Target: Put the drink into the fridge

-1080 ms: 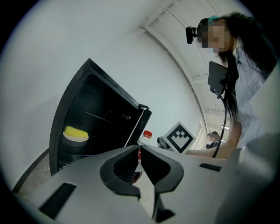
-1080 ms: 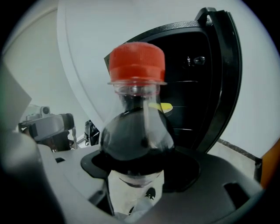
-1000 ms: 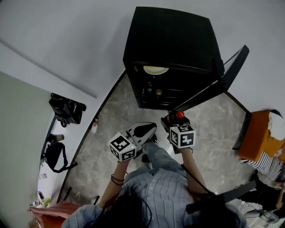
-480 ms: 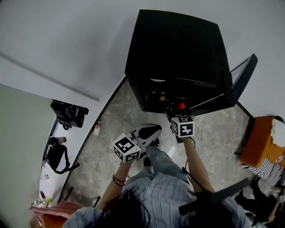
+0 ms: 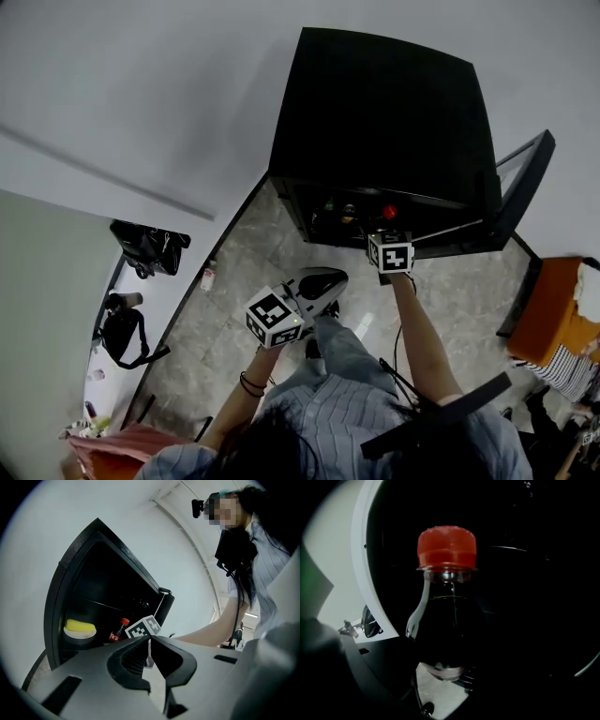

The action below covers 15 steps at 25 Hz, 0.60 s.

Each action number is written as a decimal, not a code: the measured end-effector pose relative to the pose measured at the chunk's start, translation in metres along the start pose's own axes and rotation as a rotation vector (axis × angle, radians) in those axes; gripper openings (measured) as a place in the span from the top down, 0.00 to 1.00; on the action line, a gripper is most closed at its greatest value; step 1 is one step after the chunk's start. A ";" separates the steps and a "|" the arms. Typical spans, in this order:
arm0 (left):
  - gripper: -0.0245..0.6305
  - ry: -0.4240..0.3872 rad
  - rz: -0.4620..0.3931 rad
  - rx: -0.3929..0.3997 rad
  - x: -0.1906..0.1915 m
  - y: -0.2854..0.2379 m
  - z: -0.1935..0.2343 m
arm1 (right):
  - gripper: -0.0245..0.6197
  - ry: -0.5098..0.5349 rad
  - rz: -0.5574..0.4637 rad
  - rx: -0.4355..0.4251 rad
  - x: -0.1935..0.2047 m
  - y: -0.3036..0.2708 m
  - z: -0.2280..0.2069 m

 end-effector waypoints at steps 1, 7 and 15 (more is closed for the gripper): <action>0.95 0.001 0.006 -0.004 0.001 0.000 0.002 | 0.48 0.001 0.002 0.007 -0.001 -0.004 -0.004; 0.95 0.012 0.017 -0.029 0.001 0.000 0.010 | 0.48 -0.026 0.023 0.041 0.000 -0.028 -0.026; 0.95 0.022 0.026 -0.057 0.003 0.002 0.014 | 0.48 0.070 -0.027 0.073 -0.003 -0.041 -0.031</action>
Point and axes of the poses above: the fingertips, and each gripper's own axes: y backward along the fingers, z to its left, x out of its underside, the point moved 8 cm from there along y, backward along the fingers, and after that the axes turned 15 degrees about -x, right-handed, at the moved point
